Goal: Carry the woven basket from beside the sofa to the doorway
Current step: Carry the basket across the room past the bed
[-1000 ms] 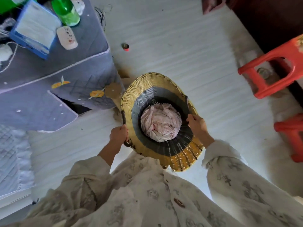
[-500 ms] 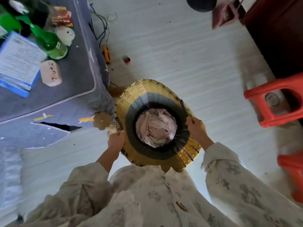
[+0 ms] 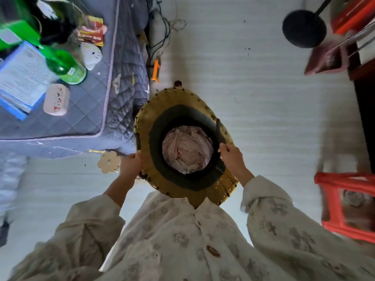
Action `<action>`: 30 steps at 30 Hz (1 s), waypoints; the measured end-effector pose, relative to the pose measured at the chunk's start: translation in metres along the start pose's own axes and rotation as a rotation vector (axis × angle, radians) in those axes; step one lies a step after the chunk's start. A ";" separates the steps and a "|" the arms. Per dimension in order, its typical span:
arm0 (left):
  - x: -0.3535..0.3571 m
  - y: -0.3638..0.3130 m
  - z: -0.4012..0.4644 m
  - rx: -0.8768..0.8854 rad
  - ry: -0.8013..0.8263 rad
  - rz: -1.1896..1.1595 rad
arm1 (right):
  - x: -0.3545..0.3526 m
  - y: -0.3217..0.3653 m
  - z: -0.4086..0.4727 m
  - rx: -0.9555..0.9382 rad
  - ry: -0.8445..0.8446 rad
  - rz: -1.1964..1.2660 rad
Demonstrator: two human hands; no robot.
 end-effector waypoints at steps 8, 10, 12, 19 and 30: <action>0.063 -0.059 0.031 -0.060 0.054 -0.063 | -0.036 0.040 0.090 -0.024 0.027 -0.025; 0.074 -0.082 0.051 -0.042 0.052 -0.054 | -0.047 0.053 0.117 -0.017 0.022 -0.065; 0.088 -0.112 0.076 -0.010 0.068 -0.056 | -0.061 0.067 0.149 0.006 0.001 -0.078; 0.140 -0.219 0.153 -0.021 0.177 -0.047 | -0.119 0.124 0.248 0.087 -0.061 -0.047; 0.194 -0.315 0.217 -0.058 0.128 -0.041 | -0.169 0.181 0.369 0.032 -0.033 -0.151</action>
Point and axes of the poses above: each hand's wrist, its own z-axis towards the middle knuckle, its own x-axis out of the palm, y = z × x, the point moved 9 cm from there along z, towards the middle knuckle, and after that the axes turned 12 degrees about -z, right-handed, at the moved point
